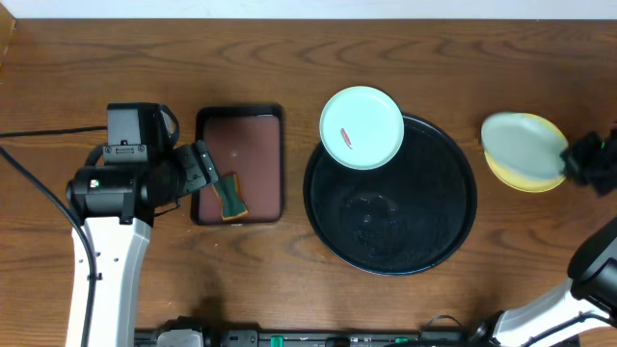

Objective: Clean dirty plates on tray and stack at the side
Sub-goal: 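Set the plate onto the yellow plate at the right edge, then grasp the remaining pale green plate rim on the black tray with right gripper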

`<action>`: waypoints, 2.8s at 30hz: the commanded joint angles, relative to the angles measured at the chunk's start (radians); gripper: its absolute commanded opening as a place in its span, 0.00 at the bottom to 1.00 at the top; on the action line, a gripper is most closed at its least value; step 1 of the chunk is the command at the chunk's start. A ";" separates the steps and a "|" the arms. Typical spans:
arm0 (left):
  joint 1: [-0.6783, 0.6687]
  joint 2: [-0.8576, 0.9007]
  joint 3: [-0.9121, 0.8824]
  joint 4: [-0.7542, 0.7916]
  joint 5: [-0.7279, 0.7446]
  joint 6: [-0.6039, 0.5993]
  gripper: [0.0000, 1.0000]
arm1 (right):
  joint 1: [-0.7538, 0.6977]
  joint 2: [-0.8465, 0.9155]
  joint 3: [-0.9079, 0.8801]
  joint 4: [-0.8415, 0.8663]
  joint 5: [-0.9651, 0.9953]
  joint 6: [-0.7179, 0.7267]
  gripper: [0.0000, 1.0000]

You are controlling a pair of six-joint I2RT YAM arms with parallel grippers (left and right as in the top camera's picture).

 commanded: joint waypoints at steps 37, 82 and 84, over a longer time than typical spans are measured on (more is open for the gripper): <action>0.005 -0.005 0.014 -0.002 0.010 0.003 0.85 | 0.842 0.169 -0.070 0.723 0.104 -0.466 0.51; -0.035 0.037 -0.083 0.012 0.119 -0.005 0.85 | 0.851 -0.022 -0.390 0.491 0.100 -0.080 0.06; -0.038 0.071 -0.110 0.031 0.044 -0.043 0.85 | 0.849 -0.010 -0.396 0.518 0.098 -0.079 0.01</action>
